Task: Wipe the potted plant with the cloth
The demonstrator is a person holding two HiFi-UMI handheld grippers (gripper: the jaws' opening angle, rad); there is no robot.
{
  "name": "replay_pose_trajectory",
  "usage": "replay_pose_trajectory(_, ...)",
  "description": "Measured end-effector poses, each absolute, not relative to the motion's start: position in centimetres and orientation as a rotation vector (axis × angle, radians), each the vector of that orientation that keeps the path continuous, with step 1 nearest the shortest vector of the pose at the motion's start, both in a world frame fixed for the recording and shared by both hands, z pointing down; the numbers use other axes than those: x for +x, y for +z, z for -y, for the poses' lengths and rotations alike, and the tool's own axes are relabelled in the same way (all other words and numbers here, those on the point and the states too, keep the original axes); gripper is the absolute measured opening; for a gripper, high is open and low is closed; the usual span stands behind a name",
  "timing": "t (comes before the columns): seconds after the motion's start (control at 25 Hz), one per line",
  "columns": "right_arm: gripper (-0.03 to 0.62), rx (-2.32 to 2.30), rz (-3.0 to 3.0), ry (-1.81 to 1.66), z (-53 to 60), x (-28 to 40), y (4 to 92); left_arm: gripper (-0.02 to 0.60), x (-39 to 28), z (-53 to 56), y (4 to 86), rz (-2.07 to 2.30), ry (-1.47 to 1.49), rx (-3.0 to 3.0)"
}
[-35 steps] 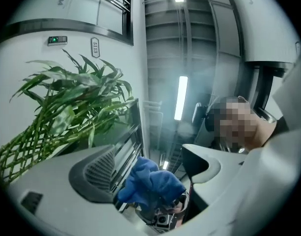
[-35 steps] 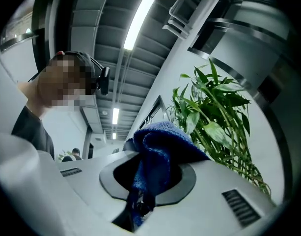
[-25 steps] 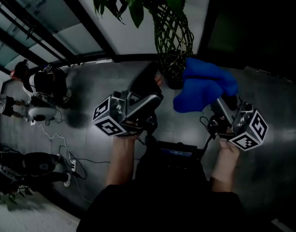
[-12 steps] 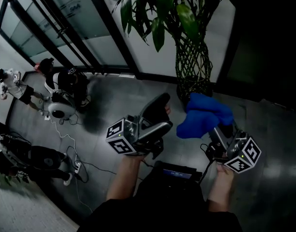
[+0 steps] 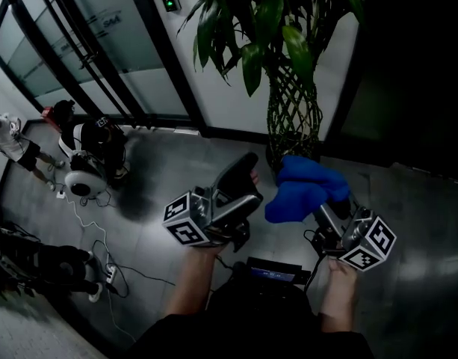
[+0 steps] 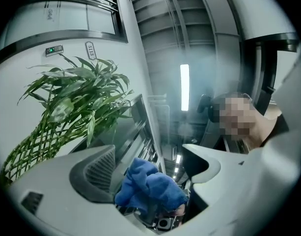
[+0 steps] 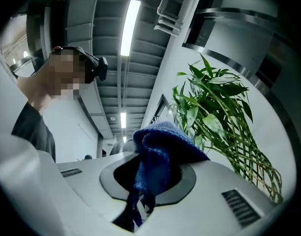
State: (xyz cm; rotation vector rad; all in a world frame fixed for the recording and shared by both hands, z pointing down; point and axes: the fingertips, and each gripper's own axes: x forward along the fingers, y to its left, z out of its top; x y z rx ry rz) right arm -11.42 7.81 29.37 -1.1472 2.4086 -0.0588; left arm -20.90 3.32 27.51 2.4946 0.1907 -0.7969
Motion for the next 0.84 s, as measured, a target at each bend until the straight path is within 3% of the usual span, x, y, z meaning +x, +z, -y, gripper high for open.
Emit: replay_pose_trajectory(0.84, 0.072, -1.177, -2.451, -0.078, -7.9, -15.5, 29.6, 0.431, -24.1, -3.5, 28.9, -0.164, -0.774, 2.476)
